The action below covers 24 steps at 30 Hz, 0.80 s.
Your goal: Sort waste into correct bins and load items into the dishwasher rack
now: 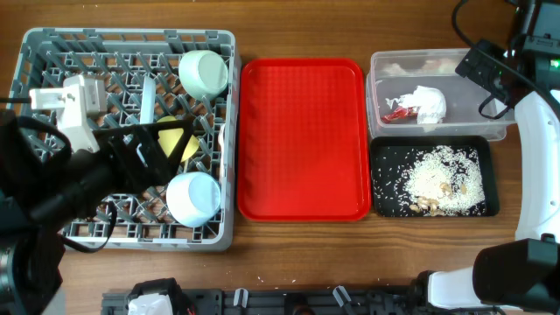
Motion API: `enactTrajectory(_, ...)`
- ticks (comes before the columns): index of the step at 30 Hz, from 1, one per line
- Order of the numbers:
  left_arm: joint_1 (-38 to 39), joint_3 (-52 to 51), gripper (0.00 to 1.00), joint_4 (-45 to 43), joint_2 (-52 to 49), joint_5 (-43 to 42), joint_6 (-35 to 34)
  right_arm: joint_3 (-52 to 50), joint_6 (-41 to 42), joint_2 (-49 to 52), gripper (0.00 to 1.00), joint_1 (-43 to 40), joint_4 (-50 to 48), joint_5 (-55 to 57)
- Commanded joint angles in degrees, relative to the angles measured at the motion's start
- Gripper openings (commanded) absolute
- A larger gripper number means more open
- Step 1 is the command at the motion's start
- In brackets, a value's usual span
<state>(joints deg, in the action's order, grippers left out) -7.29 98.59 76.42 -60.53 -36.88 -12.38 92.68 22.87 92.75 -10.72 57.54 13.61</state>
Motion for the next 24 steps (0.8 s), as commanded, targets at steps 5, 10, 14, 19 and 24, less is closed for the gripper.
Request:
enactTrajectory(5,0.7,0.04,1.0,0.59,-0.59,1.01,-0.52,-0.15,-0.33,0.63,1.0,-0.17,-0.11,0.94)
enactTrajectory(10,0.7,0.04,1.0,0.57,-0.59,1.01,-0.5,-0.15,-0.33,0.63,1.0,-0.17,-0.11,0.94)
enactTrajectory(14,0.7,0.04,1.0,0.59,-0.59,0.98,-0.5,-0.2,-0.33,0.59,1.0,-0.2,-0.11,0.94)
enactTrajectory(19,0.7,0.04,1.0,0.59,-0.59,1.01,-0.5,-0.17,-0.33,-9.2,1.0,2.1,-0.11,0.94)
enactTrajectory(24,0.7,0.04,1.0,0.59,-0.59,1.01,-0.5,-0.2,-0.31,-22.67,1.0,10.86,-0.11,0.96)
